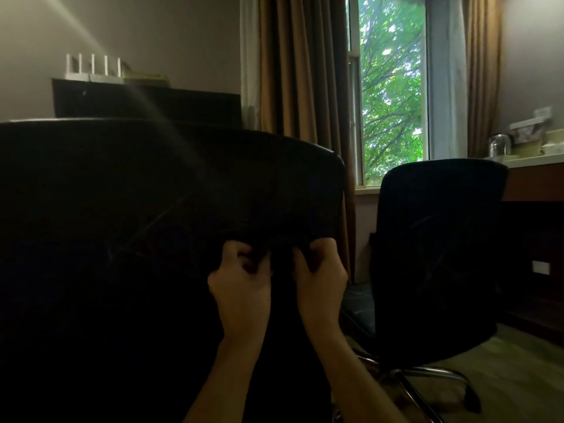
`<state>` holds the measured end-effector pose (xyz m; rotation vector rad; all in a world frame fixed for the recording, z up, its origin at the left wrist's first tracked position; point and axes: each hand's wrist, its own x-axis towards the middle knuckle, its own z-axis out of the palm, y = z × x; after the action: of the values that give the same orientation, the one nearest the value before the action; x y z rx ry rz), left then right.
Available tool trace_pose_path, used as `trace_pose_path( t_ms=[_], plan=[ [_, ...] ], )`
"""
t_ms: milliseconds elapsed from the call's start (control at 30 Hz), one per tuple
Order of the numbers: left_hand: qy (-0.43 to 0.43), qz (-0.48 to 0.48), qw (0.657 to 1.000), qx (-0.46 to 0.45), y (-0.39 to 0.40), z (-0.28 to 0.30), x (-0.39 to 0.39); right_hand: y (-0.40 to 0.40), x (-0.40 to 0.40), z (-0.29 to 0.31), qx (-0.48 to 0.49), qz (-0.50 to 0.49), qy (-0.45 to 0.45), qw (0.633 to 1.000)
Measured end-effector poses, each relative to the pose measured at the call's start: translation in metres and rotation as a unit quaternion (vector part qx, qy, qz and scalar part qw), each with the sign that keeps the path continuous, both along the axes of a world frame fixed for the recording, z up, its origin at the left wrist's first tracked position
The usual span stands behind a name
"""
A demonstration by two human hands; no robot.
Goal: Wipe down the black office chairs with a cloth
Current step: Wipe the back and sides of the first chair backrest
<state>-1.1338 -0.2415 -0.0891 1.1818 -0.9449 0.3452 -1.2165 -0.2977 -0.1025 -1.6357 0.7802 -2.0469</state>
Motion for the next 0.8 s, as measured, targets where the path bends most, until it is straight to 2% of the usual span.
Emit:
trace_pose_path(
  t_ms=[133, 267, 400, 500, 700, 800],
  plan=[
    [-0.053, -0.005, 0.997, -0.055, 0.003, 0.039, -0.002, -0.001, -0.008, 0.043, -0.039, -0.004, -0.005, 0.999],
    [-0.099, -0.008, 0.987, -0.126, 0.022, 0.109, -0.009, 0.012, -0.015, 0.112, -0.152, -0.030, -0.027, 0.988],
    [-0.133, 0.011, 0.983, -0.129, 0.036, 0.142, 0.001, 0.025, -0.008, 0.142, -0.169, -0.043, -0.028, 0.984],
    [-0.141, 0.035, 0.984, -0.100, 0.036, 0.123, 0.008, 0.028, 0.002, 0.120, -0.170, -0.042, -0.023, 0.984],
    [-0.083, 0.036, 0.996, 0.011, 0.022, 0.016, 0.037, 0.023, 0.020, 0.022, -0.043, -0.041, 0.104, 0.993],
    [-0.067, 0.047, 0.996, 0.032, 0.028, -0.005, 0.035, 0.028, 0.023, 0.004, -0.025, -0.023, 0.113, 0.993]
  ],
)
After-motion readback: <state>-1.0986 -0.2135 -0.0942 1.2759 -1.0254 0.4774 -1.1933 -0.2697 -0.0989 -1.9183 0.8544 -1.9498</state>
